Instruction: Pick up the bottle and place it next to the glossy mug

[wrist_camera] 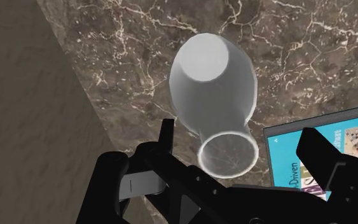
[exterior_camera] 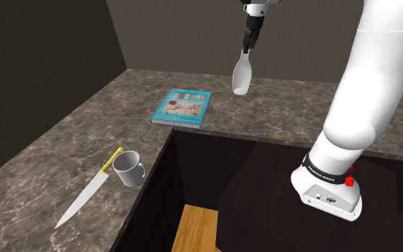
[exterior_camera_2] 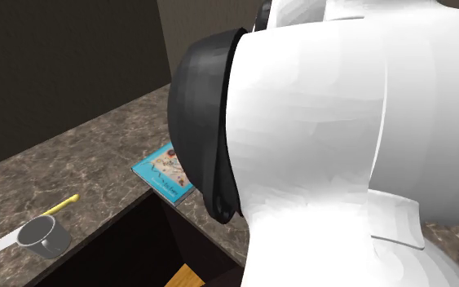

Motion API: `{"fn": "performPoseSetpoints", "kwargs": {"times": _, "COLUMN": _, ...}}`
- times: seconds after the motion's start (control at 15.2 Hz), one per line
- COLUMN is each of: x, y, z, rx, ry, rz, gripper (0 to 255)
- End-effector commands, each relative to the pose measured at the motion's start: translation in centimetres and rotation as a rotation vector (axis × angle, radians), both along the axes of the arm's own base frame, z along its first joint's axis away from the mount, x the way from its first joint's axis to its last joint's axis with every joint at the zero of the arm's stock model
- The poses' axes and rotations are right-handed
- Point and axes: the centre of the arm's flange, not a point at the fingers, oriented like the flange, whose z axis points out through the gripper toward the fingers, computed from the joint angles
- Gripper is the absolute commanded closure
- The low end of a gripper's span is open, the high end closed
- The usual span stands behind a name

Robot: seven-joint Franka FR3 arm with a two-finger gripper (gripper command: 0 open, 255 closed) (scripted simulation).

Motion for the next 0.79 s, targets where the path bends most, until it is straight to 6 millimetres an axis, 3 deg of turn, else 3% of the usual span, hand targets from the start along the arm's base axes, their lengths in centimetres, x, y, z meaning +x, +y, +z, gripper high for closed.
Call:
{"fn": "performPoseSetpoints", "kwargs": {"times": 0.0, "x": 0.1, "y": -0.3, "z": -1.0, "rx": -0.001, "ry": 0.0, "rz": 0.001, "gripper": 0}}
{"fn": "performPoseSetpoints", "kwargs": {"times": 0.33, "x": 0.3, "y": -0.3, "z": -3.4, "rx": -0.001, "ry": 0.0, "rz": 0.001, "gripper": 0}}
{"fn": "performPoseSetpoints", "kwargs": {"times": 0.73, "x": 0.3, "y": -0.3, "z": -3.4, "rx": -0.001, "ry": 0.0, "rz": 0.001, "gripper": 0}}
